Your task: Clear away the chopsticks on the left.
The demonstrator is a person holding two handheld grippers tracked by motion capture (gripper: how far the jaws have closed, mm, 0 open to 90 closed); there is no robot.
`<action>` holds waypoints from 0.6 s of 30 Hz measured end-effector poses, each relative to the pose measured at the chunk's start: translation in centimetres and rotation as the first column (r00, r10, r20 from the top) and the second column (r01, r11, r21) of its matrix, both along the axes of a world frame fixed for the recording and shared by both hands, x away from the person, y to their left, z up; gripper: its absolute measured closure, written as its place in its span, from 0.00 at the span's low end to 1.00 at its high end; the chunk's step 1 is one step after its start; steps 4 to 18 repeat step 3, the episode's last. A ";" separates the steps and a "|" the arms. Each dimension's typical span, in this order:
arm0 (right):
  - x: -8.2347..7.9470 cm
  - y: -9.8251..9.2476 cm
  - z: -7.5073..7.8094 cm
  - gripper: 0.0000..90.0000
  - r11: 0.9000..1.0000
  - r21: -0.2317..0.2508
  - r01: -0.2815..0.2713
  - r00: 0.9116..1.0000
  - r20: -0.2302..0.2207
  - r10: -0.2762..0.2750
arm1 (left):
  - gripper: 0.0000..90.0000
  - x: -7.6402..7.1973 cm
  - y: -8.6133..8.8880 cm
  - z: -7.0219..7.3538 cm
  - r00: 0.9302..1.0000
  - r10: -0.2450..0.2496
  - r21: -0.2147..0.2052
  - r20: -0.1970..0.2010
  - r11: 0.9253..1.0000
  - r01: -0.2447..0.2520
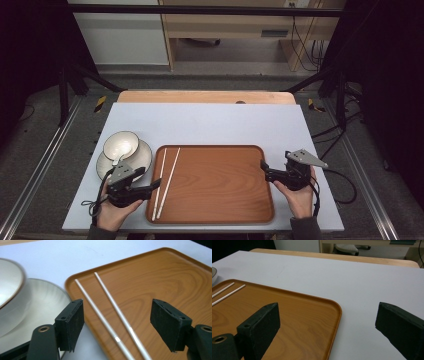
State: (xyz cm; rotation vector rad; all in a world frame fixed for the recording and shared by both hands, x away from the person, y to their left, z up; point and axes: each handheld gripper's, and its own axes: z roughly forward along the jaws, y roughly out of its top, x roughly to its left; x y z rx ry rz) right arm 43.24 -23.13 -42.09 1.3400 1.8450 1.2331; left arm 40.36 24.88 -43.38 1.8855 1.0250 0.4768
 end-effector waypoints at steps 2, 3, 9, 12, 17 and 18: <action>0.0 -0.1 -0.1 0.07 1.000 -0.007 0.004 1.000 -0.003 -0.004 | 0.30 -0.3 1.3 -0.7 1.000 0.015 -0.020 -0.012 1.000 -0.015; 0.0 -0.1 -0.1 0.07 1.000 -0.007 0.004 1.000 -0.003 -0.004 | 0.30 -0.3 1.3 -0.7 1.000 0.015 -0.020 -0.012 1.000 -0.015; 0.0 -0.1 -0.1 0.07 1.000 -0.007 0.004 1.000 -0.003 -0.004 | 0.30 -0.3 1.3 -0.7 1.000 0.015 -0.020 -0.012 1.000 -0.015; 0.0 -0.1 -0.1 0.07 1.000 -0.007 0.004 1.000 -0.003 -0.004 | 0.30 -0.3 1.3 -0.7 1.000 0.015 -0.020 -0.012 1.000 -0.015; 0.0 -0.1 -0.1 0.07 1.000 -0.007 0.004 1.000 -0.003 -0.004 | 0.30 -0.3 1.3 -0.7 1.000 0.015 -0.020 -0.012 1.000 -0.015; 0.0 -0.1 -0.1 0.07 1.000 -0.007 0.004 1.000 -0.003 -0.004 | 0.30 -0.3 1.3 -0.7 1.000 0.015 -0.020 -0.012 1.000 -0.015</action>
